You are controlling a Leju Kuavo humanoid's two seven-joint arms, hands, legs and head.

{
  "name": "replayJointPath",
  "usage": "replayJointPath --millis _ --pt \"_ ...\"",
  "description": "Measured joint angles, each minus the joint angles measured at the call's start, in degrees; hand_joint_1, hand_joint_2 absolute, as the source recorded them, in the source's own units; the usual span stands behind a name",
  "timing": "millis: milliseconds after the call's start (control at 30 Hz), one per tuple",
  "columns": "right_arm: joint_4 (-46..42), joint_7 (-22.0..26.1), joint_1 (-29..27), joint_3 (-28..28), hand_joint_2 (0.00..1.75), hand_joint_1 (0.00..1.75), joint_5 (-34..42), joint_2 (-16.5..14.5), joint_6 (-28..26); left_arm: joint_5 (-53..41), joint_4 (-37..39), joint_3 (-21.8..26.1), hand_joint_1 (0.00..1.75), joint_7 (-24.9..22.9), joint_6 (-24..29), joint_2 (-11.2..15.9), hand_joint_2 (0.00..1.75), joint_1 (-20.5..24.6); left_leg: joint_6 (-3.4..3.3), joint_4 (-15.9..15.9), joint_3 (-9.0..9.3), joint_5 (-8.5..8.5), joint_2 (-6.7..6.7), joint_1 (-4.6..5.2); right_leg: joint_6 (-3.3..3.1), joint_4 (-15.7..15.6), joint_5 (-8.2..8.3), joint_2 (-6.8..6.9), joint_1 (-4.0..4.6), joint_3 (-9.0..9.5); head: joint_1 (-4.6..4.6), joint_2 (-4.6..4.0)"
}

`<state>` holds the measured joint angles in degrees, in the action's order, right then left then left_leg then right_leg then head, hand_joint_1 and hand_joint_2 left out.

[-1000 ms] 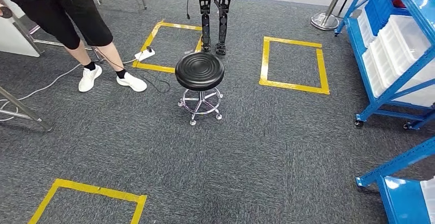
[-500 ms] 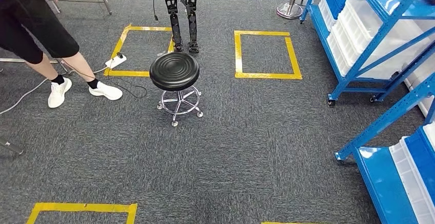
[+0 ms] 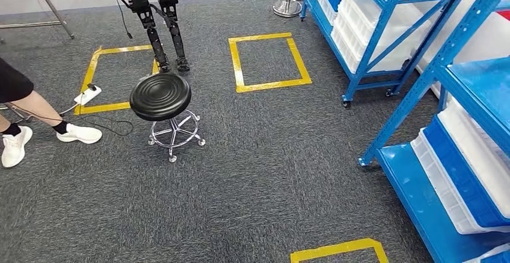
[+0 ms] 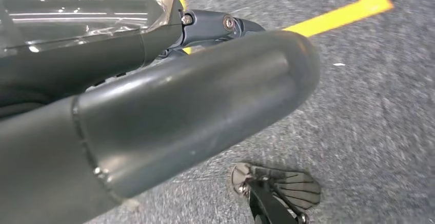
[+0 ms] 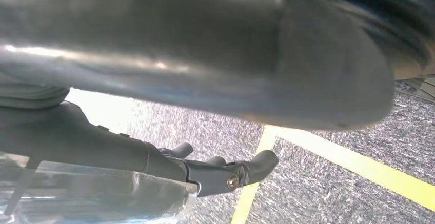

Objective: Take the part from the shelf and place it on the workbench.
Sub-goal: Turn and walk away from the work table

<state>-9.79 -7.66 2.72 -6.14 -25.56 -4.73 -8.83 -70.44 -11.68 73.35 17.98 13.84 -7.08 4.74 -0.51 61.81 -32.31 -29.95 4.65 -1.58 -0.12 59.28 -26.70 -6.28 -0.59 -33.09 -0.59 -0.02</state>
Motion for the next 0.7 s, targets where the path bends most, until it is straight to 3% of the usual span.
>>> replayJointPath --millis 33,100,167,233,300,333,367,433,500,533,600,700 --pt "0.0 0.03 0.04 0.0 0.0 0.0 -0.04 -0.02 0.0 0.0 0.0 0.0 0.0 -0.03 0.02 0.0 0.0 0.0 -0.23 -1.17 0.34 0.26 0.4 0.16 0.36 0.02 0.04 -0.66 0.15 -0.38 0.0 0.0" --pt "0.0 0.07 -0.09 0.0 0.0 0.0 -0.05 0.02 0.0 0.0 0.0 0.0 0.0 -0.08 0.06 -0.07 0.0 0.12 -0.95 -1.87 0.64 0.55 -0.96 0.31 1.09 0.03 0.19 -1.62 0.16 -0.97 -0.07 0.0" --pt "0.0 0.09 -0.24 0.0 0.0 0.0 -0.05 0.08 0.01 -0.01 0.01 0.0 0.0 -0.08 0.07 -0.17 0.0 0.26 -1.8 -2.45 0.91 0.98 -2.48 0.27 1.32 2.2 -0.87 0.82 0.21 -2.26 -0.22 0.0" --pt "0.0 0.15 -0.16 0.0 0.0 0.0 -0.07 0.09 0.02 -0.02 0.01 0.0 0.0 -0.11 0.07 -0.19 0.0 0.17 -2.22 -2.69 0.99 1.1 -4.22 0.38 1.03 8.39 -3.89 4.36 0.16 -5.45 -0.44 0.0" --pt "0.0 0.21 -0.07 0.0 0.0 0.0 -0.08 0.1 0.02 -0.02 0.0 0.0 0.0 -0.17 0.06 -0.15 0.0 0.04 -2.33 -2.67 0.93 1.01 -6.08 0.54 1.13 14.62 -6.26 5.34 -0.09 -8.58 -0.54 0.0" --pt "0.0 0.23 -0.08 0.0 0.0 0.0 -0.07 0.11 0.02 -0.02 0.0 0.0 0.0 -0.2 0.05 -0.15 0.0 0.02 -2.3 -2.66 0.92 0.95 -6.91 0.56 1.47 15.47 -6.31 5.55 -0.22 -8.92 -0.55 0.0" --pt "0.0 0.24 -0.09 0.0 0.0 0.0 -0.07 0.13 0.03 -0.02 0.0 0.0 0.0 -0.24 0.04 -0.15 0.0 0.04 -2.2 -2.65 0.97 0.87 -7.69 0.54 1.97 14.09 -5.53 5.88 -0.35 -8.09 -0.57 0.0" --pt "0.0 0.25 -0.11 0.0 0.0 0.0 -0.07 0.17 0.04 -0.07 0.0 0.0 0.0 -0.29 0.01 -0.18 0.0 0.06 -1.81 -2.64 1.26 0.62 -8.99 0.5 2.81 6.93 -2.98 8.05 -0.52 -4.02 -0.64 0.0" --pt "0.0 0.25 0.01 0.0 0.0 0.0 -0.06 0.14 0.07 -0.11 0.0 0.0 0.0 -0.34 -0.01 -0.19 0.0 0.02 -1.08 -2.59 1.66 0.15 -10.19 0.78 2.65 1.3 -1.18 10.49 -0.16 -0.83 -0.65 0.0" --pt "0.0 0.25 0.03 0.0 0.0 0.0 -0.05 0.1 0.08 -0.11 0.0 0.0 0.0 -0.36 -0.01 -0.18 0.0 0.05 -0.73 -2.61 1.89 -0.03 -10.79 0.92 2.29 0.35 -0.86 10.92 0.07 -0.38 -0.63 0.0" --pt "0.0 0.26 -0.04 0.0 0.0 0.0 -0.06 0.08 0.09 -0.16 0.01 0.0 0.0 -0.38 -0.01 -0.17 0.0 0.24 -0.08 -2.73 2.38 -0.33 -11.83 0.82 1.48 0.08 -0.56 9.62 0.08 -0.53 -0.46 0.0" --pt "0.0 0.31 -0.12 0.0 0.0 0.0 -0.08 0.09 0.09 -0.27 0.01 0.0 0.0 -0.38 -0.01 -0.16 0.0 0.43 0.78 -1.82 2.55 -1.39 -9.89 0.31 0.61 -0.32 -0.32 8.15 -0.64 -0.13 -0.31 0.0"
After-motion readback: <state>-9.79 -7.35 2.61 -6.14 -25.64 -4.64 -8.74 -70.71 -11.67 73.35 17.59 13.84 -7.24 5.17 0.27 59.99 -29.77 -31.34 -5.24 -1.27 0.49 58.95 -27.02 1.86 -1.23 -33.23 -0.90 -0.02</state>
